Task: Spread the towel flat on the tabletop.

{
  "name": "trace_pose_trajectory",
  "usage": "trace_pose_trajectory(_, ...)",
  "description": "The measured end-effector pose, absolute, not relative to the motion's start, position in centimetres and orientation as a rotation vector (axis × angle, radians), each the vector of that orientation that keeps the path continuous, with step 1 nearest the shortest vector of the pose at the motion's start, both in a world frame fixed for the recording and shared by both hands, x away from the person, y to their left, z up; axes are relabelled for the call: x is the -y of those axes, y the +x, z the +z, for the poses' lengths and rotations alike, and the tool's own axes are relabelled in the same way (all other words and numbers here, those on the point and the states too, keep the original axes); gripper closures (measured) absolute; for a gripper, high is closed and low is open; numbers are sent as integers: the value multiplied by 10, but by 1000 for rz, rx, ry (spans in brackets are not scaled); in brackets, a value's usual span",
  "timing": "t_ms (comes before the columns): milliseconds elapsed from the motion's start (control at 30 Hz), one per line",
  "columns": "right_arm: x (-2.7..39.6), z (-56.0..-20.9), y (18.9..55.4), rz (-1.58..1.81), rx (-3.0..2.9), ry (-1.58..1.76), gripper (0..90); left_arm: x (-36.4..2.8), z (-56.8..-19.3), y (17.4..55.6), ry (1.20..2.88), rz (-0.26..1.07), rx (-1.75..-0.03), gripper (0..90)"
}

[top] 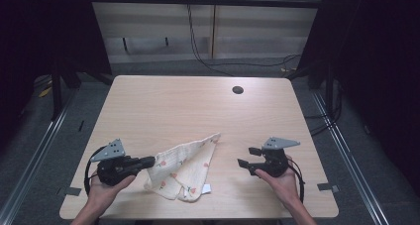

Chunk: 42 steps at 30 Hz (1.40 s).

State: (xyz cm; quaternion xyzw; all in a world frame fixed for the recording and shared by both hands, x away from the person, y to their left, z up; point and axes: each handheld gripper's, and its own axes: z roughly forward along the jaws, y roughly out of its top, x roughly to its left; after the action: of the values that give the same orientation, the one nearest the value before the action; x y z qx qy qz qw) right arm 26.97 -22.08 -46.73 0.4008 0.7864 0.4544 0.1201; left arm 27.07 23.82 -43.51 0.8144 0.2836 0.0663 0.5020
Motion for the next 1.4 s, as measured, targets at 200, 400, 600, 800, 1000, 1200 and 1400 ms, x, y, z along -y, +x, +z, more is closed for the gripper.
trace_pose_trajectory(200,202,-465,302,1343,-2307,1131,409,-244,-441,287,1963,162,-738,874)
trace_pose_trajectory(400,174,-474,344,1339,-2390,1064,473,-243,-446,286,1983,154,-736,873)
trace_pose_trajectory(600,166,-486,368,1376,-2400,1065,490,-243,-452,288,1996,140,-746,870)
trace_pose_trajectory(800,165,-498,382,1357,-2400,1077,449,-243,-455,288,1992,123,-757,870)
trace_pose_trajectory(1000,161,-502,385,1422,-2449,1057,559,-242,-458,289,2001,116,-766,868)
trace_pose_trajectory(1200,152,-496,381,1462,-2427,1011,760,-249,-459,293,1979,129,-796,863)
trace_pose_trajectory(1400,153,-492,377,1488,-2438,1008,842,-254,-458,296,1938,107,-808,866)
